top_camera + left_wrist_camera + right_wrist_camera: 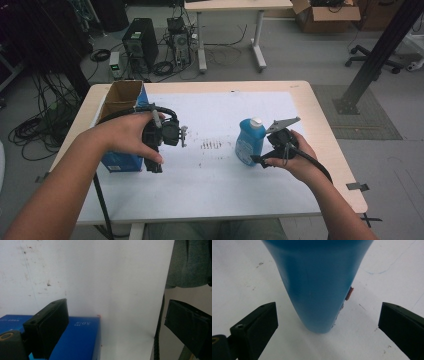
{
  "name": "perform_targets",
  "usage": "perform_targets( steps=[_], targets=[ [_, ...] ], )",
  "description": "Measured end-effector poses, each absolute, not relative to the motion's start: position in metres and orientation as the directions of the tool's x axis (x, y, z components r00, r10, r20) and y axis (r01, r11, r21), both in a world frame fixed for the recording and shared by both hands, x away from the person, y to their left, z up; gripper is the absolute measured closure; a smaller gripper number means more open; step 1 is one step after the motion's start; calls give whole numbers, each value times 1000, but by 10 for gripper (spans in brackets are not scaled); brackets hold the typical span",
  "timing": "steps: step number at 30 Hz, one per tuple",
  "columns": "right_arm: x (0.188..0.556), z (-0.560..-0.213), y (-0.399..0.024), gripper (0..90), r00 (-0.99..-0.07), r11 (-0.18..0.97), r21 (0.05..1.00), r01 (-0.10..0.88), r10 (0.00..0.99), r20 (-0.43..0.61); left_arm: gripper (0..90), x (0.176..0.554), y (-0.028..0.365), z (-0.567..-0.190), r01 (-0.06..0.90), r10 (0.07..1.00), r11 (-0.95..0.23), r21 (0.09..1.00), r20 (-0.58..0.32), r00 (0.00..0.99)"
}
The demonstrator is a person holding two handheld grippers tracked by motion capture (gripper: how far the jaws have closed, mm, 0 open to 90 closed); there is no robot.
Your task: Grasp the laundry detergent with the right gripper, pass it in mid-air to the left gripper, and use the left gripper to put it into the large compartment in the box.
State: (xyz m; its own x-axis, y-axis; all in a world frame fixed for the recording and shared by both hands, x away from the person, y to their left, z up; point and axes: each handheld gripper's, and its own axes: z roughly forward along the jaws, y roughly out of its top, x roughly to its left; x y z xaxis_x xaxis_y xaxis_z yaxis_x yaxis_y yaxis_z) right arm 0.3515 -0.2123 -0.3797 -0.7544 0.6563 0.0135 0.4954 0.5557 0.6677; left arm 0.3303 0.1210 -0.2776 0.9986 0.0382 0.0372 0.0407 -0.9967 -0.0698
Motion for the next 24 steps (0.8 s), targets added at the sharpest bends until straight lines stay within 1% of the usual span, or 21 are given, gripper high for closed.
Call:
perform_targets(
  steps=[16, 24],
  targets=[
    [348, -396, -207, 20, -691, 456, 744, 488, 723, 9, 57, 330, 118, -279, 31, 28, -997, -67, 43, 999],
    [348, -403, -200, 14, -676, 419, 771, 480, 737, 20, 57, 330, 119, -280, 34, 31, -997, -66, 40, 999]
  ],
)
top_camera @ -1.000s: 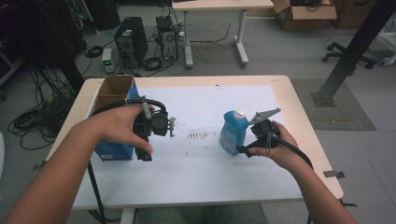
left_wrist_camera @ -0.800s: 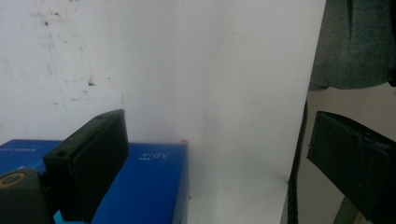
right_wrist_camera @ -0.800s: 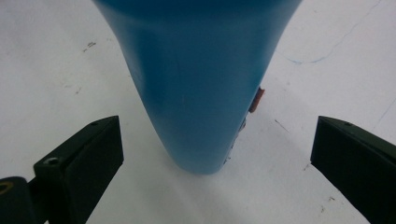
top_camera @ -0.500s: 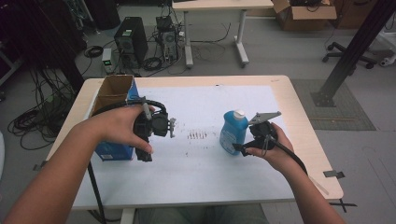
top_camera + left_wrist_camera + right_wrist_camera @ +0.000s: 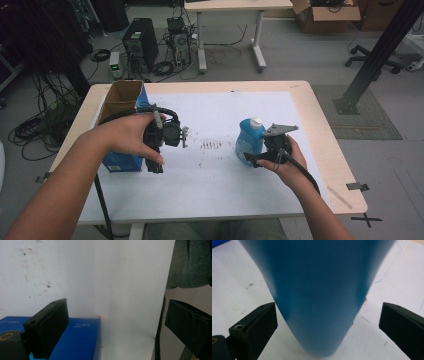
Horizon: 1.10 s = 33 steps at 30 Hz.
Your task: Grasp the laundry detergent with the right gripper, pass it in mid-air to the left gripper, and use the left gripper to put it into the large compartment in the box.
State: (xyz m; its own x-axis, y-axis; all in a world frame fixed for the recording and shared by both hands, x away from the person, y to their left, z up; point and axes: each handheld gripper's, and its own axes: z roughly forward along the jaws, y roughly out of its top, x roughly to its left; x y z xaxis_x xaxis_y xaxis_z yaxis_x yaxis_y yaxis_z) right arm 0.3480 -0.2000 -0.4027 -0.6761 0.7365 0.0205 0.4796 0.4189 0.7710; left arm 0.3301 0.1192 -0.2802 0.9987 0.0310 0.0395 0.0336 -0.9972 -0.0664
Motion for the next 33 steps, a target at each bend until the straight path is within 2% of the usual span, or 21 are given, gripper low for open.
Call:
perform_targets(
  steps=[16, 29, 33],
  targets=[
    [349, -408, -193, 11, -648, 338, 825, 452, 760, 43, 58, 330, 122, -283, 33, 31, -997, -66, 36, 999],
    [350, -413, -191, 12, -640, 320, 830, 457, 766, 56, 58, 329, 122, -284, 33, 31, -997, -67, 36, 999],
    [349, -414, -191, 54, -625, 302, 839, 453, 779, 57, 58, 329, 122, -285, 33, 31, -997, -68, 34, 999]
  ],
)
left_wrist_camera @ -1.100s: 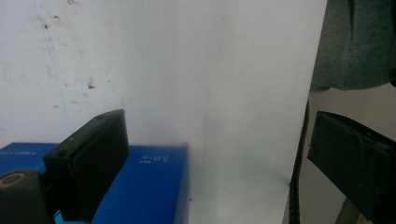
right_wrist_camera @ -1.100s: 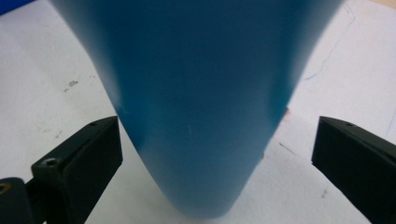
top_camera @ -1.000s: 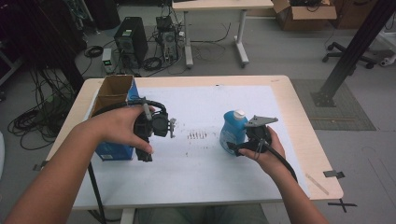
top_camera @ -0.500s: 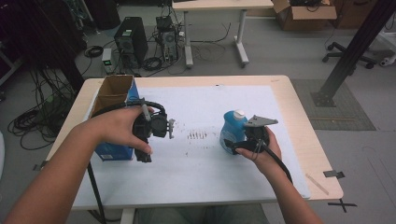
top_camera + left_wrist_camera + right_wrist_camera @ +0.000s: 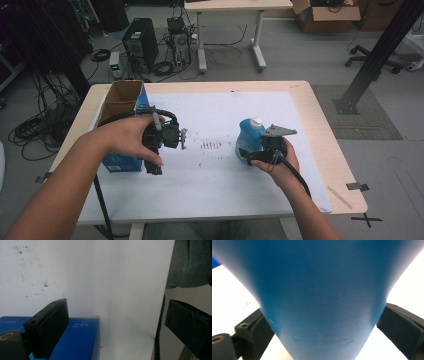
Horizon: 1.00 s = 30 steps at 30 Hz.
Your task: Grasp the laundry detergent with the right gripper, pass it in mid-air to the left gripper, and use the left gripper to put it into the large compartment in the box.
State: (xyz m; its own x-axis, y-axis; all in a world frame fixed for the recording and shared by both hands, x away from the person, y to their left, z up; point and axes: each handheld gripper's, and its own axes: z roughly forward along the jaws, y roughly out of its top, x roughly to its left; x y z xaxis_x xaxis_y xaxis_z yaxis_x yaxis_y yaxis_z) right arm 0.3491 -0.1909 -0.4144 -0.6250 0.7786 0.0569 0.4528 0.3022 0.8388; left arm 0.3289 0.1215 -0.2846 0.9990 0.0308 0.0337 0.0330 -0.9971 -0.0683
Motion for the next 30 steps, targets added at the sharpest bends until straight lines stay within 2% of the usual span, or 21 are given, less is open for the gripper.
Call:
perform_targets(
  steps=[11, 30],
  targets=[
    [345, -415, -186, 179, -614, 277, 867, 415, 788, 42, 58, 329, 122, -286, 34, 32, -997, -67, 30, 999],
    [344, -418, -184, 306, -601, 257, 878, 404, 798, 43, 58, 329, 121, -288, 29, 27, -997, -71, 23, 999]
  ],
)
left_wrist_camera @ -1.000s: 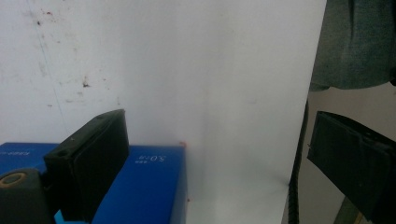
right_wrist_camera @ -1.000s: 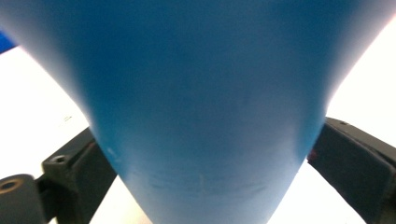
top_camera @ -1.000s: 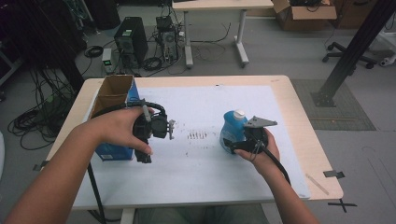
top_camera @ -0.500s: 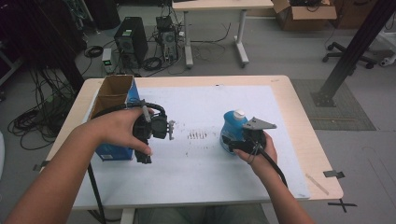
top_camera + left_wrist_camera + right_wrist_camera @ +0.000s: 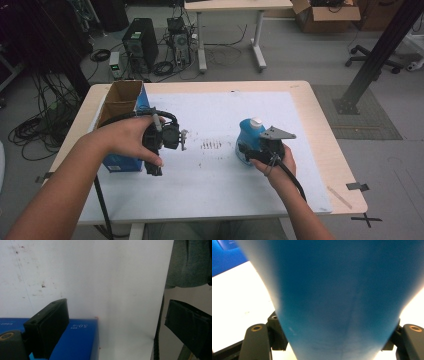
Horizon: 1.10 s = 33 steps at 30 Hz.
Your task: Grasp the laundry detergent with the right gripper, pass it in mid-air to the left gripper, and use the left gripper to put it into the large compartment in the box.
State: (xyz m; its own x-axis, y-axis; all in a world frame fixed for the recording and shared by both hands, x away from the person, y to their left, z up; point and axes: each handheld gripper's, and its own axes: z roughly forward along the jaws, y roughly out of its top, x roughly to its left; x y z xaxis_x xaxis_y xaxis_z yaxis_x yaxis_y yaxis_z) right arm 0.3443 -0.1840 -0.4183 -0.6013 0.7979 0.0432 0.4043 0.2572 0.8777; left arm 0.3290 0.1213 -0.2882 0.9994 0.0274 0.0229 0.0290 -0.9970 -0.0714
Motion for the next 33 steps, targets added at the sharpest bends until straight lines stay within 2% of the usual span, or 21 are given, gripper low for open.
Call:
perform_targets(
  steps=[11, 19, 25, 33],
  targets=[
    [344, -421, -182, 414, -591, 247, 883, 399, 805, 42, 57, 329, 121, -289, 33, 32, -997, -73, 24, 999],
    [343, -421, -181, 446, -593, 264, 888, 377, 805, 13, 58, 330, 120, -290, 32, 30, -997, -75, 24, 999],
    [342, -420, -180, 467, -641, 316, 886, 340, 767, -27, 60, 331, 118, -289, 31, 29, -997, -75, 31, 999],
    [342, -408, -185, 469, -697, 328, 882, 339, 717, 1, 61, 332, 114, -286, 33, 30, -997, -75, 39, 999]
  ],
)
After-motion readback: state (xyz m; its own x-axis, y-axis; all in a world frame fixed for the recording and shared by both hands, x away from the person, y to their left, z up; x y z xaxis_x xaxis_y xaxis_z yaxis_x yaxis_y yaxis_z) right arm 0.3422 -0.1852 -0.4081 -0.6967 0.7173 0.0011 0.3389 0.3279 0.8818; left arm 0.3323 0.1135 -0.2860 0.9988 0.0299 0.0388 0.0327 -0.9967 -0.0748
